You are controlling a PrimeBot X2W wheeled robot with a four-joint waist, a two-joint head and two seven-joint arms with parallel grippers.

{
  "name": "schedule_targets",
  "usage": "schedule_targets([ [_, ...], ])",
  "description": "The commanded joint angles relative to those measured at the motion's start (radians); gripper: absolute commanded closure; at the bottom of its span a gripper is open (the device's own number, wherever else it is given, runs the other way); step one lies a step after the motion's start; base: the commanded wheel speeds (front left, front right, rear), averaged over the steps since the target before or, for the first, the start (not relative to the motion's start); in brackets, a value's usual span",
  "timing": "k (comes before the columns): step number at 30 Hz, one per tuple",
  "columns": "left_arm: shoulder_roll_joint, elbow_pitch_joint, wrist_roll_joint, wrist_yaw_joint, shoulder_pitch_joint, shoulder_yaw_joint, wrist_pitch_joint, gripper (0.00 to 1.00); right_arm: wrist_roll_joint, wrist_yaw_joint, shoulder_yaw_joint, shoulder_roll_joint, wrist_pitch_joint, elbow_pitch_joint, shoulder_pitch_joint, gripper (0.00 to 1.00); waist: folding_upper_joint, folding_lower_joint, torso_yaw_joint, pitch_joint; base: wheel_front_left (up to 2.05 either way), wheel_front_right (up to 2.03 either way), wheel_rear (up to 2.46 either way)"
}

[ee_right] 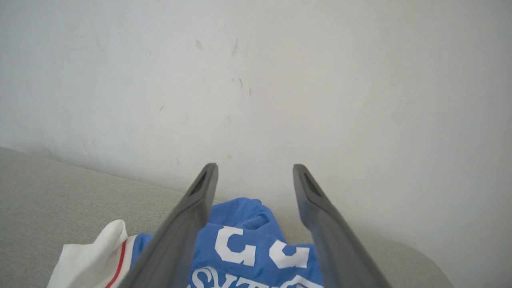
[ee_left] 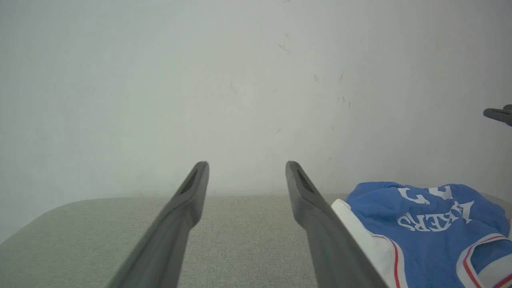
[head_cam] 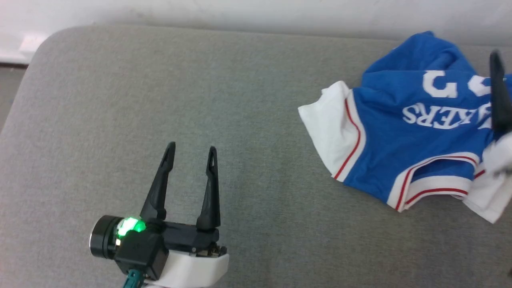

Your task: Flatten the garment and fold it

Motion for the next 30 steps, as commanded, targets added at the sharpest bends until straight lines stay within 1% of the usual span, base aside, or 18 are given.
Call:
schedule_targets([
  [1, 0.007, -0.001, 0.008, -0.011, 0.013, 0.003, -0.005, 0.00, -0.014, -0.001, -0.027, 0.049, -0.024, -0.047, 0.070, 0.00, 0.0000, 0.0001, -0.062, -0.061, 0.00, 0.00, 0.00],
  [3, 0.011, -0.005, 0.012, -0.012, 0.030, 0.010, -0.005, 0.00, -0.037, -0.001, -0.062, 0.133, -0.066, -0.131, 0.184, 0.00, 0.0000, 0.0001, -0.081, -0.073, 0.00, 0.00, 0.00],
  [4, 0.012, -0.008, 0.013, -0.012, 0.038, 0.013, -0.005, 0.00, -0.042, -0.001, -0.082, 0.163, -0.088, -0.164, 0.238, 0.00, 0.0000, 0.0001, -0.090, -0.076, 0.00, 0.00, 0.00],
  [6, 0.016, -0.012, 0.014, -0.013, 0.053, 0.019, -0.005, 0.00, -0.050, -0.001, -0.106, 0.192, -0.135, -0.212, 0.336, 0.00, 0.0000, 0.0001, -0.106, -0.079, 0.00, 0.00, 0.00],
  [7, 0.017, -0.014, 0.016, -0.013, 0.060, 0.022, -0.005, 0.00, -0.047, -0.001, -0.118, 0.198, -0.157, -0.228, 0.376, 0.00, 0.0000, 0.0001, -0.114, -0.080, 0.00, 0.00, 0.00],
  [9, 0.019, -0.019, 0.021, -0.009, 0.074, 0.030, -0.005, 0.00, 0.023, -0.001, -0.138, 0.201, -0.194, -0.228, 0.438, 0.00, 0.0000, 0.0001, -0.134, -0.079, 0.00, 0.00, 0.00],
  [12, 0.019, -0.025, 0.022, -0.002, 0.088, 0.040, -0.005, 0.00, 0.106, -0.001, -0.149, 0.201, -0.249, -0.186, 0.487, 0.00, 0.0000, 0.0001, -0.169, -0.072, 0.00, 0.00, 0.00],
  [14, 0.031, -0.019, 0.028, -0.022, 0.068, 0.032, -0.005, 0.00, 0.120, -0.001, -0.137, 0.201, -0.280, -0.166, 0.496, 0.00, 0.0000, 0.0001, -0.185, -0.062, 0.00, 0.00, 0.00],
  [17, 0.071, 0.055, 0.039, -0.081, -0.005, 0.008, 0.011, 0.00, 0.131, -0.001, -0.117, 0.201, -0.302, -0.149, 0.488, 0.00, 0.0000, 0.0001, -0.200, -0.040, 0.00, 0.00, 0.00],
  [20, 0.095, 0.142, 0.027, -0.156, -0.155, -0.011, 0.101, 0.00, 0.129, -0.001, -0.112, 0.201, -0.310, -0.154, 0.469, 0.00, 0.0000, 0.0001, -0.202, -0.009, 0.00, 0.00, 0.00],
  [21, 0.095, 0.142, 0.027, -0.156, -0.155, -0.011, 0.101, 0.00, 0.129, -0.001, -0.112, 0.201, -0.310, -0.154, 0.469, 0.00, 0.0000, 0.0001, -0.202, -0.009, 0.00, 0.00, 0.00],
  [22, 0.107, 0.177, 0.029, -0.183, -0.215, -0.023, 0.137, 0.00, 0.126, -0.001, -0.112, 0.201, -0.309, -0.162, 0.463, 0.00, 0.0000, 0.0001, -0.202, 0.003, 0.00, 0.00, 0.00],
  [24, 0.122, 0.257, 0.022, -0.217, -0.328, -0.050, 0.229, 0.00, 0.121, -0.001, -0.110, 0.201, -0.305, -0.177, 0.452, 0.00, 0.0000, 0.0001, -0.203, 0.028, 0.00, 0.00, 0.00],
  [27, 0.128, 0.380, -0.014, -0.241, -0.475, -0.094, 0.364, 0.00, 0.119, -0.001, -0.109, 0.202, -0.301, -0.190, 0.432, 0.00, 0.0000, 0.0001, -0.206, 0.065, 0.00, 0.00, 0.00],
  [30, 0.136, 0.488, -0.048, -0.249, -0.595, -0.140, 0.470, 0.00, 0.121, -0.001, -0.102, 0.202, -0.293, -0.198, 0.423, 0.00, 0.0000, 0.0001, -0.211, 0.092, 0.00, 0.00, 0.00],
])
